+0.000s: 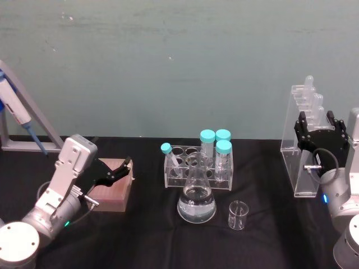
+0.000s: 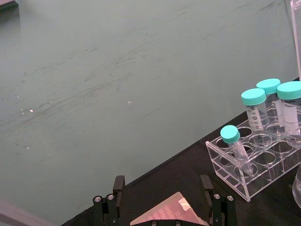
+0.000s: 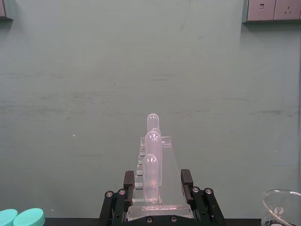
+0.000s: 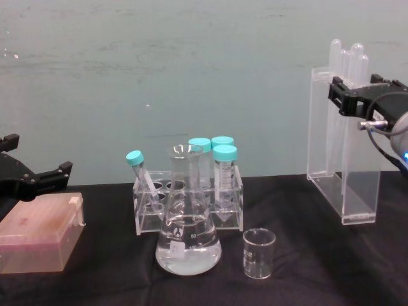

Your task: Place the experimental apparatus aside using one hand.

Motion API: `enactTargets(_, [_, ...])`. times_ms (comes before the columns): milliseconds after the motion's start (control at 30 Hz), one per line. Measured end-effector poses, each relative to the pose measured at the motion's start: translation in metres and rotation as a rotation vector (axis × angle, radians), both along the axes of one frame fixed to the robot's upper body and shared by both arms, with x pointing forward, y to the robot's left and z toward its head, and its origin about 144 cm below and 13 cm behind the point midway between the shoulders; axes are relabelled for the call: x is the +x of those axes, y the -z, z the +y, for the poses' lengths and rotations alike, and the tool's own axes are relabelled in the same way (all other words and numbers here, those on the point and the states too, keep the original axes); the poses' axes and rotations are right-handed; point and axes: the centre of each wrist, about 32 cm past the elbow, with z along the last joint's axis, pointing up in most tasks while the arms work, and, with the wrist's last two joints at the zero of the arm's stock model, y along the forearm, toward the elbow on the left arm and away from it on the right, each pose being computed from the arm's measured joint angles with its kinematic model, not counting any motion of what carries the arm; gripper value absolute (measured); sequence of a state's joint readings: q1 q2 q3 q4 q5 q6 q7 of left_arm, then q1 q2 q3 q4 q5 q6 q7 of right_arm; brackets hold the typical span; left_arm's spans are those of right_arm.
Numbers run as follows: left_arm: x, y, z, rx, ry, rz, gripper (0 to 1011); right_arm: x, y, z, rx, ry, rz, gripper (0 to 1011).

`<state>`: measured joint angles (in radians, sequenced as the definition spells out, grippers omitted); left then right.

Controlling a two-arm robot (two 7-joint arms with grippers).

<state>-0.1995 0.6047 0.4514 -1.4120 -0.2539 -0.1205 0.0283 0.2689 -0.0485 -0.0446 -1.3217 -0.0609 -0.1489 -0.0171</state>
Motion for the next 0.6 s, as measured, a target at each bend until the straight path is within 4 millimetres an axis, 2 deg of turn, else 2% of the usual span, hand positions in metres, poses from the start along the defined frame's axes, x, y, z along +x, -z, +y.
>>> enactTargets(600, [0.000,0.000,0.000,0.000,0.000,0.000,1000,0.000,-0.001,-0.024,-0.017,0.027,-0.018,600])
